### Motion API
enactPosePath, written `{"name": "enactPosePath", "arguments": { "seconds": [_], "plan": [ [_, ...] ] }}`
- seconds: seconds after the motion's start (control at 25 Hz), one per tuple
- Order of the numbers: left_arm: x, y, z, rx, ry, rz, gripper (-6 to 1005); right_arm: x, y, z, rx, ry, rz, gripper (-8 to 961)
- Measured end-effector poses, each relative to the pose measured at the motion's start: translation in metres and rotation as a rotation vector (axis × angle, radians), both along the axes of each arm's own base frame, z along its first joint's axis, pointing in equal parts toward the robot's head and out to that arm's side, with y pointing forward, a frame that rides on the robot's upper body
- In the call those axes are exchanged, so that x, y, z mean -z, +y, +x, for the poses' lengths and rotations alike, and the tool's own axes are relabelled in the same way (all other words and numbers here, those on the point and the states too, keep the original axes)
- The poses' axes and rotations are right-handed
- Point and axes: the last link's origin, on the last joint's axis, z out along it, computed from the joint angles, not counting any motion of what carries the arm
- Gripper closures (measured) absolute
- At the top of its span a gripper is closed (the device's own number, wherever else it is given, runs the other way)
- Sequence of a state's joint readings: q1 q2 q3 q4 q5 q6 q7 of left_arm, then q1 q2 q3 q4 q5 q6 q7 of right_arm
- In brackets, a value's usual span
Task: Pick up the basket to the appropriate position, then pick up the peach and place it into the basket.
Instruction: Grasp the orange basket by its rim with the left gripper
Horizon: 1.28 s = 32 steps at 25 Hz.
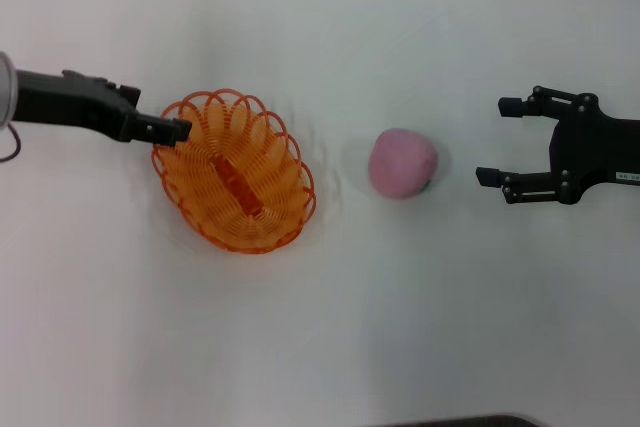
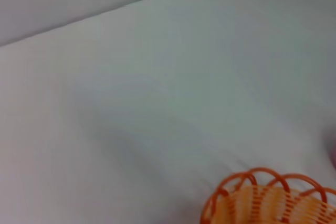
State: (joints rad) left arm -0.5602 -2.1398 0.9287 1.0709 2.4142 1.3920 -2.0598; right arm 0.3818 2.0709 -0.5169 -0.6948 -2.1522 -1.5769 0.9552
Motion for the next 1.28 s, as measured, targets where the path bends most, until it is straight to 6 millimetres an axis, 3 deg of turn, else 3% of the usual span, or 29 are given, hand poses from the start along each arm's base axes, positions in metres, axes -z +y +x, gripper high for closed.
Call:
{"name": "enactPosePath", "arguments": {
  "seconds": [0.56, 1.28],
  "plan": [
    [0.021, 0.018, 0.021, 0.102, 0.163, -0.043, 78, 0.0, 0.001, -0.001, -0.003, 0.002, 0.001, 29],
    [0.038, 0.026, 0.021, 0.139, 0.264, -0.056, 80, 0.0, 0.001, -0.001, -0.007, 0.001, 0.003, 28]
  ]
}}
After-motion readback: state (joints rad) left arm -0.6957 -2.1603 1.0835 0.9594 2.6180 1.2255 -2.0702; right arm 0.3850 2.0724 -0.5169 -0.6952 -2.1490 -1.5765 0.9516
